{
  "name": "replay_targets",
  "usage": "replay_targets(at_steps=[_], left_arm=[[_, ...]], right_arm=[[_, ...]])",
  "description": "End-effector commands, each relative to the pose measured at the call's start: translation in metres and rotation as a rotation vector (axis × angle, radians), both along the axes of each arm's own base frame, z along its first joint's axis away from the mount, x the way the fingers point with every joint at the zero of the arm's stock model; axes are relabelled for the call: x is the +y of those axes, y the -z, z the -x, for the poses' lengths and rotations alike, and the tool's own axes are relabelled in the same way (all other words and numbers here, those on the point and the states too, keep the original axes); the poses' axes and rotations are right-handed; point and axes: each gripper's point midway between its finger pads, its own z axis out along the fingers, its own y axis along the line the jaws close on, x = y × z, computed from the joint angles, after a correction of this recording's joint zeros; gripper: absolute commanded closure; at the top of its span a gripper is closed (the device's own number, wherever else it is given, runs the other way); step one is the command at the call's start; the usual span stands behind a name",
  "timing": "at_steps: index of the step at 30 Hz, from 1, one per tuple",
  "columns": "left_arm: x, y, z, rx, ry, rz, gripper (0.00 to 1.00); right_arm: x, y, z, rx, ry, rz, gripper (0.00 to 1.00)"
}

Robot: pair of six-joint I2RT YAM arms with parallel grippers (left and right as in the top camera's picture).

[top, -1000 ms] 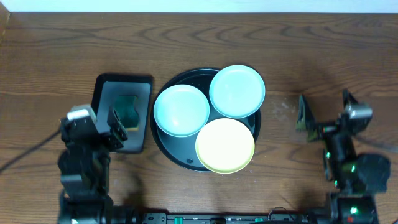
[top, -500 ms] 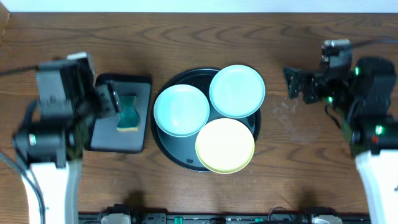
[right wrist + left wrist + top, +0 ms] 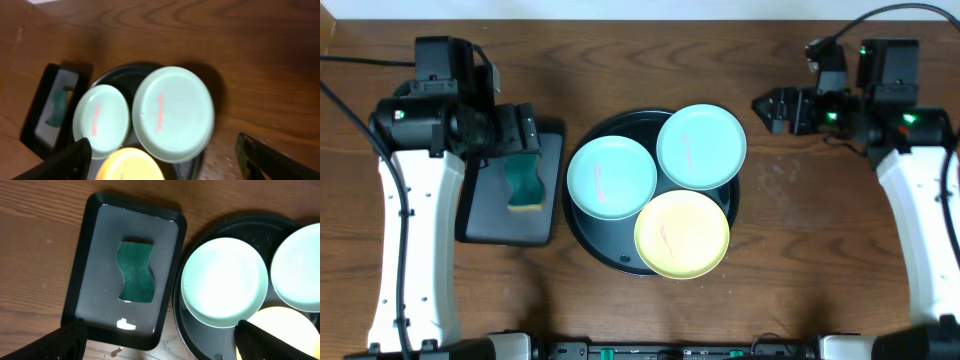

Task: Clean dirty plates on tray and stack at the side

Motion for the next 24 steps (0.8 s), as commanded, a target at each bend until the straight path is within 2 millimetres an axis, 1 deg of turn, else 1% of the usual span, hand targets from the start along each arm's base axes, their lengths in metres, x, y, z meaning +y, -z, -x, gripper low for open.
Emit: replay_targets(at_steps=[1,3,6,7,8,9,10,11,12,15,17,19,22,24], left_arm=[[0.000,-0.001,-0.005,-0.003,0.009,0.005,0.05],[0.000,-0.001,-0.005,-0.002,0.009,0.005,0.05],[0.000,-0.001,-0.005,-0.001,0.008,0.002,0.05],[0.002,-0.001,-0.005,-0.001,0.005,-0.004,0.05],[0.005,-0.001,-0.005,-0.001,-0.002,-0.020,0.07],[0.008,-0.001,-0.005,-0.001,-0.009,-0.035,0.13],[0.011,-0.001,-0.005,0.000,-0.018,-0.053,0.18],[0.015,0.000,-0.005,0.001,-0.030,-0.071,0.19],[0.018,0.000,-0.006,0.002,-0.050,-0.083,0.19],[0.031,0.001,-0.004,0.007,-0.142,-0.129,0.19],[0.038,0.002,-0.002,0.011,-0.189,-0.153,0.19],[0.041,0.003,-0.001,0.015,-0.214,-0.161,0.19],[0.041,0.005,-0.001,0.020,-0.213,-0.161,0.19],[0.041,0.005,-0.001,0.022,-0.212,-0.162,0.19]], right_arm=[[0.035,0.012,-0.002,0.081,-0.014,-0.060,0.15],[0.051,0.029,-0.002,0.128,-0.013,-0.038,0.18],[0.081,0.051,0.002,0.190,-0.029,0.000,0.27],[0.091,0.059,0.004,0.209,-0.030,0.019,0.28],[0.100,0.067,0.006,0.230,-0.023,0.035,0.28],[0.109,0.074,0.008,0.251,-0.009,0.047,0.30],[0.118,0.082,0.009,0.270,0.001,0.055,0.33],[0.127,0.092,0.011,0.291,0.014,0.066,0.37],[0.132,0.097,0.012,0.302,0.019,0.071,0.40],[0.155,0.122,0.019,0.333,0.009,0.108,0.52],[0.164,0.137,0.023,0.344,0.022,0.153,0.60],[0.170,0.153,0.026,0.342,0.026,0.205,0.64],[0.176,0.173,0.031,0.342,0.023,0.272,0.69],[0.179,0.180,0.034,0.350,0.015,0.287,0.71]])
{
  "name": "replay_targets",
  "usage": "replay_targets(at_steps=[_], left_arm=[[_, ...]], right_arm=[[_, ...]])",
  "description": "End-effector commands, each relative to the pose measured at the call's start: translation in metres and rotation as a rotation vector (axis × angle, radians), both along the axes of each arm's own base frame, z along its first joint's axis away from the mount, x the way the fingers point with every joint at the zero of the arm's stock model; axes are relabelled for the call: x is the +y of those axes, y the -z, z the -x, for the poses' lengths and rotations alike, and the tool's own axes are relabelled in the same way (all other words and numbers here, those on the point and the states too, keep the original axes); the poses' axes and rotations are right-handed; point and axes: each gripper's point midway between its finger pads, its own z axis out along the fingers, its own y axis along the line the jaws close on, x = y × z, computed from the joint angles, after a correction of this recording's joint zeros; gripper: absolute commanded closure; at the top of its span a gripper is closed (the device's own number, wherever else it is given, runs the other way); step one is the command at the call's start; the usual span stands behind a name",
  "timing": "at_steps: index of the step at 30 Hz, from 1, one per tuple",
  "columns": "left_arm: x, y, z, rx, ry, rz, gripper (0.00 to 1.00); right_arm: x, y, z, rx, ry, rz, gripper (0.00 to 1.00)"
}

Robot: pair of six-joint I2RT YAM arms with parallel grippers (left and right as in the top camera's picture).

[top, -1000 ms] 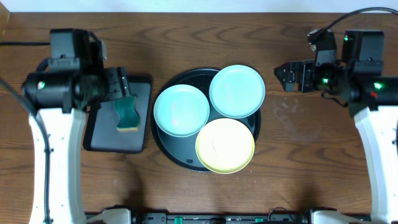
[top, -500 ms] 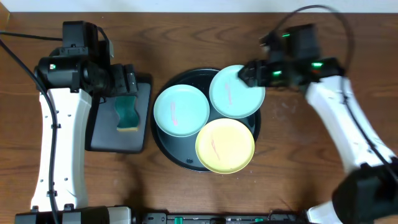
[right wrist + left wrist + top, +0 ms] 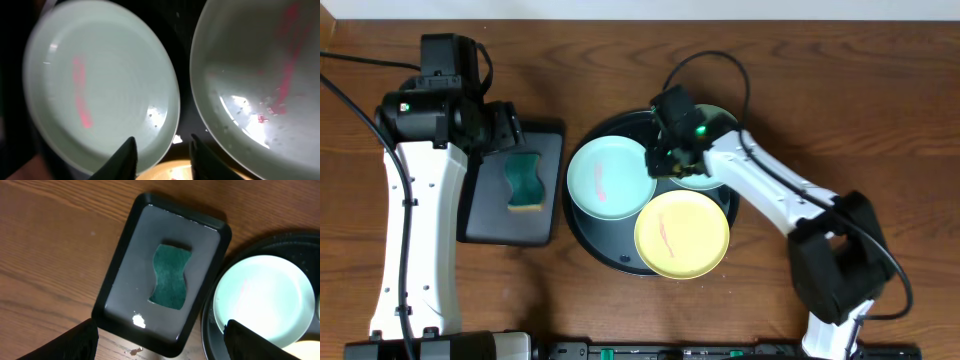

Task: Clean dirty plates on tray and stack at the side

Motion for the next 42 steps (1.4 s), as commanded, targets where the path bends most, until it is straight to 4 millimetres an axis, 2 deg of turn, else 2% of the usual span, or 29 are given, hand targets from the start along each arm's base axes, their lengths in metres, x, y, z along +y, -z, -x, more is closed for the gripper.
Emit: replay_targets(at_steps=[1,8,21,23,24,31,36,42], left_arm=[[0.008,0.001,-0.001,0.004,-0.044,-0.024,0.19],[0.008,0.008,-0.003,0.025,-0.044,-0.023,0.19],[0.008,0.016,-0.004,0.051,-0.043,-0.023,0.19],[0.008,0.021,-0.004,0.063,-0.042,-0.024,0.19],[0.008,0.026,-0.003,0.082,-0.036,-0.026,0.19],[0.008,0.064,-0.001,0.201,-0.002,-0.030,0.24],[0.007,0.099,-0.006,0.311,0.046,-0.028,0.24],[0.004,0.143,-0.007,0.439,0.043,0.029,0.33]], right_arm=[[0.001,0.008,-0.006,-0.028,0.032,0.058,0.72],[0.001,0.036,-0.001,0.004,0.033,0.117,0.77],[0.003,0.069,-0.002,0.036,0.036,0.139,0.83],[0.003,0.076,-0.001,0.048,0.034,0.140,0.89],[0.004,0.078,0.000,0.053,0.033,0.138,0.99],[0.004,0.080,0.001,0.058,0.034,0.141,0.99],[0.003,0.080,0.001,0.058,0.034,0.142,0.99],[0.004,0.079,0.000,0.053,0.033,0.138,0.99]])
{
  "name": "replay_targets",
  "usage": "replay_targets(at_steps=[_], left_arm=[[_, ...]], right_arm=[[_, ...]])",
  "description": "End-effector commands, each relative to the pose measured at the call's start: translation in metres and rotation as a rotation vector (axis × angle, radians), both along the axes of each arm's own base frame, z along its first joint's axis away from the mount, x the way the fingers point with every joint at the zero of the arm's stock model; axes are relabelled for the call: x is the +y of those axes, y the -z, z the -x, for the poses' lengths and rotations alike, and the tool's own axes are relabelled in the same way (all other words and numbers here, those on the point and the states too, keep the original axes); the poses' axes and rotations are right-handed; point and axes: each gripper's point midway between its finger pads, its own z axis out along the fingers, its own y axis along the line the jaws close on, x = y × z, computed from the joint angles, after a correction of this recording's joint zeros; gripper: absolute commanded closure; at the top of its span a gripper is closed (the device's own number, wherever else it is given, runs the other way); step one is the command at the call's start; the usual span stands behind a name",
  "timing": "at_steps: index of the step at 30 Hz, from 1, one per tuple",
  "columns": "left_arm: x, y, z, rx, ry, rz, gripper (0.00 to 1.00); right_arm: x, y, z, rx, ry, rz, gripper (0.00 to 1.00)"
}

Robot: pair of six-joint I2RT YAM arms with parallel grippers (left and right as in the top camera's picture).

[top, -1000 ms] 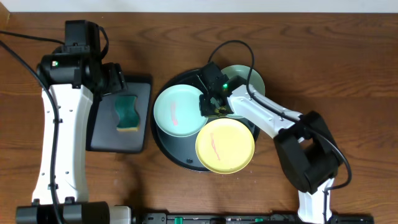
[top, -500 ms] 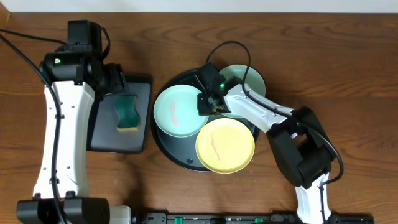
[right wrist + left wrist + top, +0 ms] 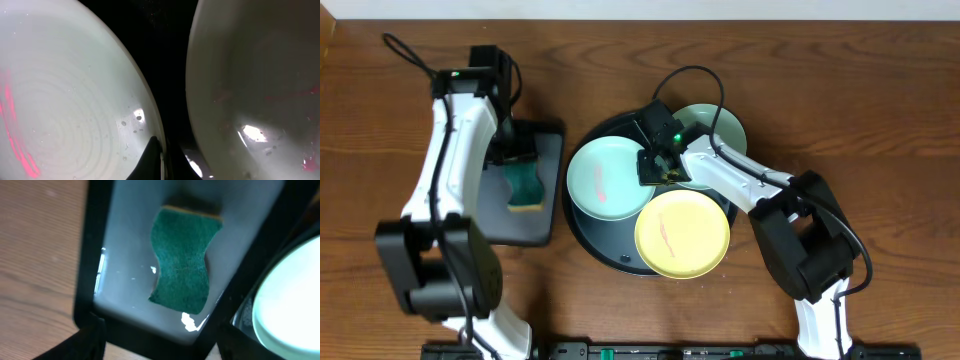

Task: Clean dirty plates on tray and stack at the side

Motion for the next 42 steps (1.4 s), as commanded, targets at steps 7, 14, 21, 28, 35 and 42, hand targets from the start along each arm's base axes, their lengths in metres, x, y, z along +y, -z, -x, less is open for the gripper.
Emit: replay_targets(at_steps=[7,14,21,28,35,42], left_arm=[[0.001,0.067,0.013,0.103,-0.083,0.158,0.35],[-0.003,0.109,0.006,0.017,-0.079,0.183,0.37],[-0.002,0.116,0.000,-0.023,-0.076,0.179,0.69],[-0.001,0.113,-0.001,-0.031,-0.080,0.171,0.93],[0.001,0.064,-0.019,-0.160,-0.072,0.161,0.92],[-0.022,-0.005,-0.022,-0.342,-0.006,0.160,0.92]], right_arm=[[-0.003,0.022,0.005,0.021,-0.011,0.049,0.99],[-0.002,0.022,0.003,0.015,-0.011,0.043,0.99],[-0.002,0.022,0.003,0.016,-0.011,0.044,0.99],[-0.002,0.022,0.003,0.014,-0.010,0.044,0.99],[-0.002,0.022,0.003,0.015,-0.011,0.044,0.99],[-0.001,0.021,0.002,0.012,-0.010,0.041,0.99]])
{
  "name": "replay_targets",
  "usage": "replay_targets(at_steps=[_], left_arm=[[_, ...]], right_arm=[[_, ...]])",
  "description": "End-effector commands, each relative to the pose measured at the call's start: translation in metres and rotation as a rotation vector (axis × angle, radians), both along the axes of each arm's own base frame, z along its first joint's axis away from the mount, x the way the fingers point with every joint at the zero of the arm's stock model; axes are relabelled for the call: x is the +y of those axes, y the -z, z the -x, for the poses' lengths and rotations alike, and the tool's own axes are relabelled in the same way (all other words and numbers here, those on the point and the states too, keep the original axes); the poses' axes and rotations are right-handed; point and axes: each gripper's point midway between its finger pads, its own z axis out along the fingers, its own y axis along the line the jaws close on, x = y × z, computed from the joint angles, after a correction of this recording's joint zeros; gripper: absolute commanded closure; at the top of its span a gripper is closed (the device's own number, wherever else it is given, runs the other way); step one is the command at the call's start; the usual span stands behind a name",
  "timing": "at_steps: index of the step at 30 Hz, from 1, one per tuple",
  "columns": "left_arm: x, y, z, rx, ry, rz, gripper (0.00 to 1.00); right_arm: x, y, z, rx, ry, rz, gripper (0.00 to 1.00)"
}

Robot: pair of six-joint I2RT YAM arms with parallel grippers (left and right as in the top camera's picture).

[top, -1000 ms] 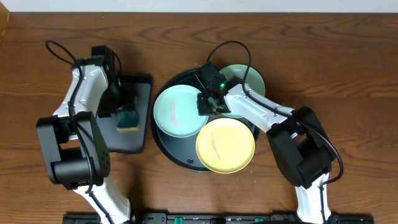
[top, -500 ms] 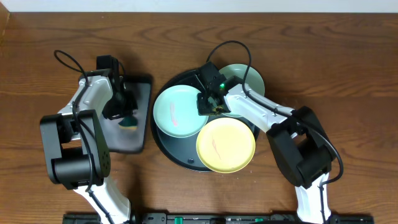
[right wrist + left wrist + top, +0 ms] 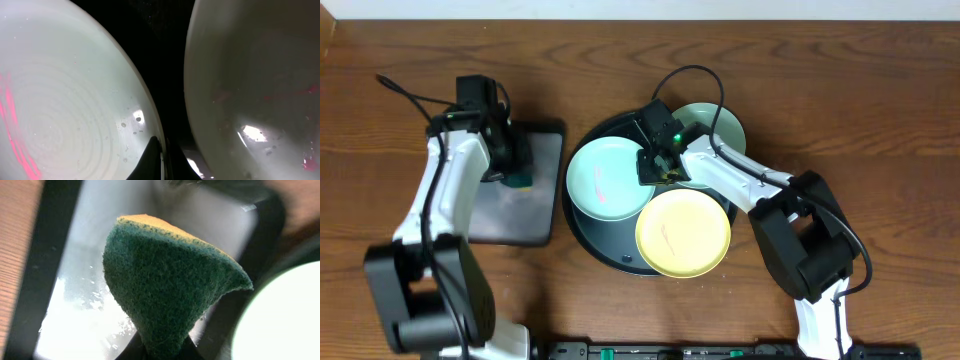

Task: Clean dirty plates on tray and stack at the side

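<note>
A green sponge [image 3: 170,285] with a yellow back hangs folded in my left gripper [image 3: 161,351], which is shut on it just above the small black tray [image 3: 510,215]. In the overhead view the left gripper [image 3: 512,168] hides most of the sponge. On the round black tray [image 3: 590,235] lie a teal plate [image 3: 605,180] with a red smear, a second teal plate [image 3: 720,125] and a yellow plate [image 3: 682,235]. My right gripper [image 3: 161,156] is shut on the right rim of the left teal plate [image 3: 65,110], next to the second teal plate [image 3: 260,80].
The small black tray's wet floor [image 3: 100,250] shines under the sponge. Bare wooden table [image 3: 850,140] lies to the right of the round tray and in front of it. The right arm [image 3: 750,185] crosses over the second teal plate.
My left gripper was open above the sponge lying flat in the small tray; now it is shut on the sponge, which hangs folded. The right gripper still pinches the plate rim.
Both grippers first stood open, the left above the sponge tray and the right far off at the table's right. Then the right was open between the two teal plates. Later it was shut on the left plate's rim with the left low over the sponge, which the left now holds.
</note>
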Motion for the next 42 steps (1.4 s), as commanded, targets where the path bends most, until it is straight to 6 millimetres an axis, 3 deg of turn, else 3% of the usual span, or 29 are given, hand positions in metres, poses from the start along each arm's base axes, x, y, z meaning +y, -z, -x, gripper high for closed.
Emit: replay_targets(at_steps=[1,4,13,20,42], left_arm=[[-0.021,-0.038,-0.006,-0.096,0.032,-0.001,0.93],[-0.027,-0.039,-0.001,-0.081,0.004,-0.029,0.93],[0.013,-0.042,-0.005,-0.120,-0.180,-0.232,0.93],[0.014,-0.046,-0.012,-0.153,-0.186,-0.233,0.93],[0.014,-0.041,-0.008,-0.138,-0.184,-0.234,0.92]], right_arm=[[-0.002,0.022,0.004,0.018,-0.009,0.046,0.99],[-0.003,0.022,0.004,0.018,-0.009,0.046,0.99],[-0.003,0.022,0.005,0.021,-0.009,0.048,0.99],[-0.003,0.022,0.005,0.022,-0.010,0.049,0.99],[-0.003,0.022,0.005,0.022,-0.009,0.049,0.99]])
